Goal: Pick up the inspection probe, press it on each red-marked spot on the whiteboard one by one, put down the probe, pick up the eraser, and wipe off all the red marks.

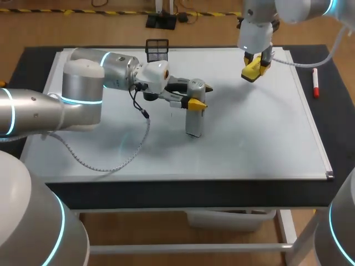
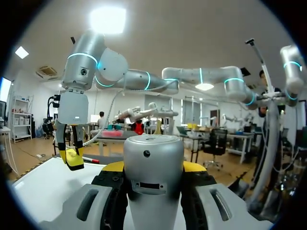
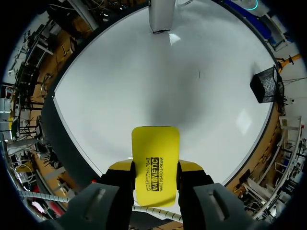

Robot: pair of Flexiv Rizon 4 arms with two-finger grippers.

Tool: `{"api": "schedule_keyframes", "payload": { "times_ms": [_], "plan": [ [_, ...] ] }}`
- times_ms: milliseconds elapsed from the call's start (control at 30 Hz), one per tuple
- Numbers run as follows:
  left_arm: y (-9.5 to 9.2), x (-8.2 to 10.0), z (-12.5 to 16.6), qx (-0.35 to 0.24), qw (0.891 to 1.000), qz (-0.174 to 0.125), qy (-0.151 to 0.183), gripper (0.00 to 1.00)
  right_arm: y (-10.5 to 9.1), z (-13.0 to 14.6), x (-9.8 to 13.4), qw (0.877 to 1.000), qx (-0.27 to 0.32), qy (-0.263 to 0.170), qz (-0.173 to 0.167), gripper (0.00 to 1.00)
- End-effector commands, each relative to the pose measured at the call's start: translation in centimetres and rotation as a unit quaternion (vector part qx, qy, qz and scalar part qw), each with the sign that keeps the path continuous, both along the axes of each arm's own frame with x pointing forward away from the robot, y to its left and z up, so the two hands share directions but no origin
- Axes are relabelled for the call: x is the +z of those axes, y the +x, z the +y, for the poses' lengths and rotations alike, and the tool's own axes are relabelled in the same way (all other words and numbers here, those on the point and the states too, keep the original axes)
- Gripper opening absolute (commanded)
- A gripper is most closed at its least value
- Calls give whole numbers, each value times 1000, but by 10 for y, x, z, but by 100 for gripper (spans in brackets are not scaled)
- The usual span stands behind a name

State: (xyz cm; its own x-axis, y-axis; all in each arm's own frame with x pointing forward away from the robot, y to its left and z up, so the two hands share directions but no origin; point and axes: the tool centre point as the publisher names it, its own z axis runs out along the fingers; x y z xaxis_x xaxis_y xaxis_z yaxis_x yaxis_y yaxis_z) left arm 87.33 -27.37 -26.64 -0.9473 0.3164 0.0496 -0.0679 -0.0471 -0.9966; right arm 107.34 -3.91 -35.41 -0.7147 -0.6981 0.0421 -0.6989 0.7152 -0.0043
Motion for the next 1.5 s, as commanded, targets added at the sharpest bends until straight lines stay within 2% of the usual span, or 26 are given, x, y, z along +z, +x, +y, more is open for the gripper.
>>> {"api": "schedule_keyframes", "payload": {
  "times_ms": [33,533,1167,1500],
  "plan": [
    [1,-3,-1,-4,1000,3,1,0,0,-1,1,1000,1,-2,0,0],
    [3,-12,-1,-7,1000,11,7,0,0,-1,1,1000,1,-2,0,0],
    [0,-9,-1,-8,1000,10,5,0,0,-1,1,1000,1,-2,0,0],
    [-1,18,10,-4,1000,-7,-9,0,0,-1,1,1000,1,-2,0,0]
  ]
}}
